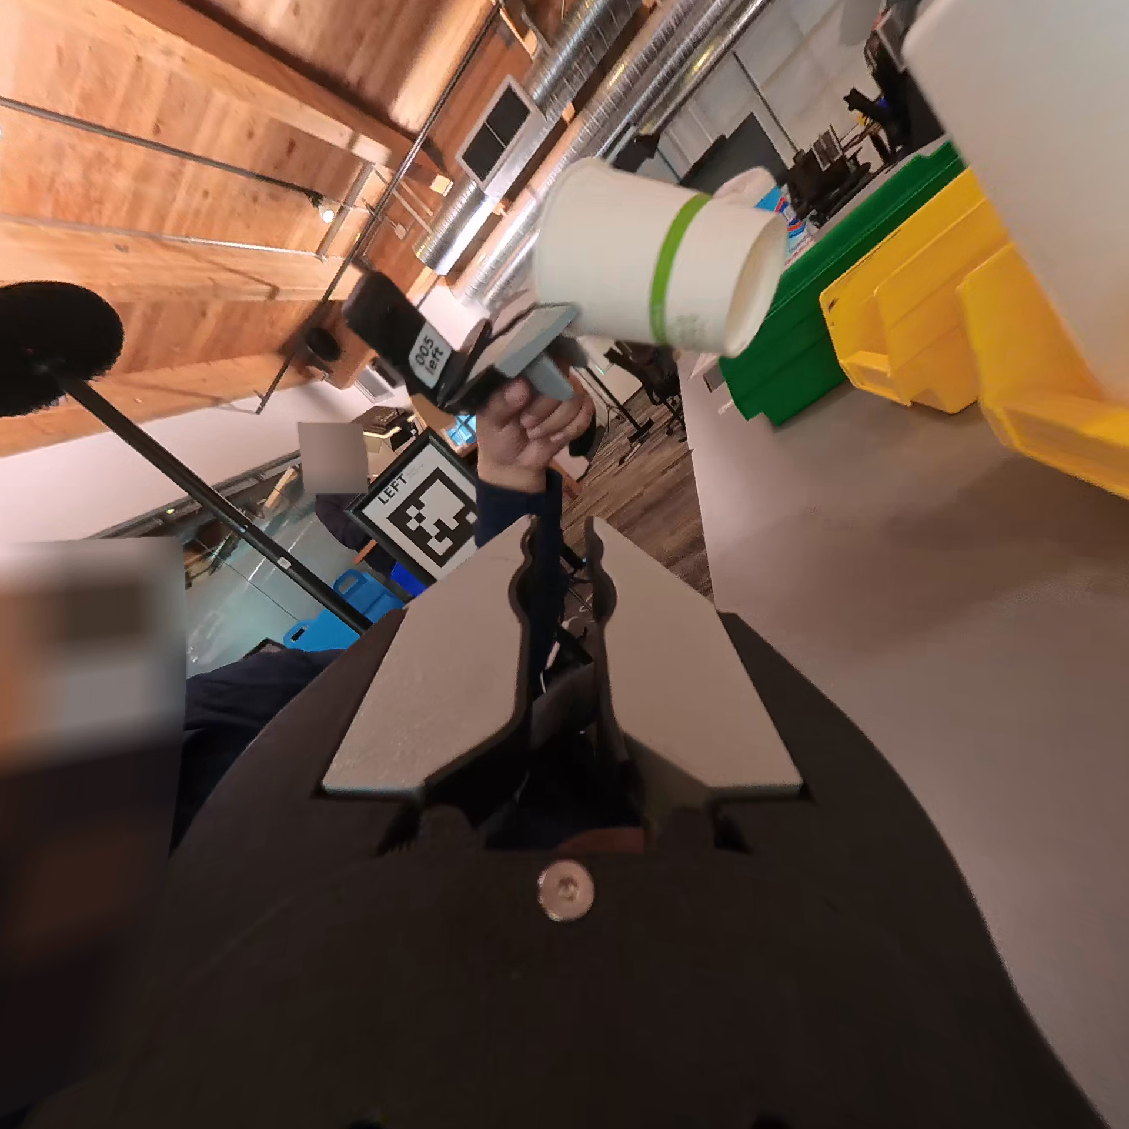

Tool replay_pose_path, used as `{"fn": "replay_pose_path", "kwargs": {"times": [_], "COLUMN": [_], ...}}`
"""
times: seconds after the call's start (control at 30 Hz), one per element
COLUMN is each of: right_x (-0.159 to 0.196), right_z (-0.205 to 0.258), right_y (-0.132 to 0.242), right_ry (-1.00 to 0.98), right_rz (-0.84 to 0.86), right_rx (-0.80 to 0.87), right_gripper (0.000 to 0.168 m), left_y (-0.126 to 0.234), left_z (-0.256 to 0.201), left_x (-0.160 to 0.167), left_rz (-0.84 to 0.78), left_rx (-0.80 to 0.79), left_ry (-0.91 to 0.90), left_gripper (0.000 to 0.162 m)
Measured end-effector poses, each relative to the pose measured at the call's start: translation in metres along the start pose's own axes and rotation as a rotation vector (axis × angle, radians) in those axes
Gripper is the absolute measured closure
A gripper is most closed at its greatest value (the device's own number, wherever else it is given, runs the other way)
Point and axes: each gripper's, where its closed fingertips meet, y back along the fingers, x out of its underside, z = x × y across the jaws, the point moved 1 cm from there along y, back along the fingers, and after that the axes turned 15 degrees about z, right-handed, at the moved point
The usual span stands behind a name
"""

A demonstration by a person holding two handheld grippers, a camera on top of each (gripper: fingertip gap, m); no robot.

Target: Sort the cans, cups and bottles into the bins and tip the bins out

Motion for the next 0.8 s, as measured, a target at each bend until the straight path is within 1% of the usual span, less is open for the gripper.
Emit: {"fn": "replay_pose_path", "kwargs": {"times": [0.13,0.23,0.33,0.43,0.53,0.57,0.67,0.7,0.73,0.8], "right_x": [-0.007,-0.010,-0.012,-0.016,-0.021,-0.023,-0.030,-0.032,-0.034,-0.037], "right_z": [0.006,0.012,0.018,0.023,0.025,0.025,0.027,0.028,0.029,0.031], "right_y": [0.011,0.015,0.020,0.029,0.043,0.049,0.065,0.070,0.074,0.082], "right_ry": [0.021,0.057,0.093,0.130,0.168,0.177,0.184,0.182,0.180,0.179], "right_rz": [-0.026,-0.024,-0.015,-0.017,-0.020,-0.027,-0.068,-0.083,-0.096,-0.117], "right_rx": [0.010,0.043,0.084,0.124,0.192,0.210,0.236,0.237,0.238,0.248], "right_gripper": [0.157,0.155,0.153,0.152,0.152,0.151,0.152,0.152,0.152,0.152], "left_y": [-0.038,-0.071,-0.101,-0.119,-0.129,-0.131,-0.135,-0.136,-0.137,-0.138], "left_z": [0.073,0.113,0.131,0.137,0.134,0.133,0.134,0.134,0.132,0.127], "left_x": [0.007,0.026,0.054,0.083,0.099,0.103,0.112,0.113,0.113,0.115], "left_rz": [0.231,0.378,0.478,0.564,0.580,0.581,0.595,0.594,0.588,0.593], "left_rx": [-0.175,-0.212,-0.196,-0.200,-0.184,-0.177,-0.176,-0.172,-0.161,-0.155], "left_ry": [-0.011,0.048,0.126,0.172,0.211,0.226,0.286,0.298,0.300,0.288], "left_gripper": [0.162,0.162,0.162,0.162,0.161,0.157,0.132,0.129,0.133,0.130]}}
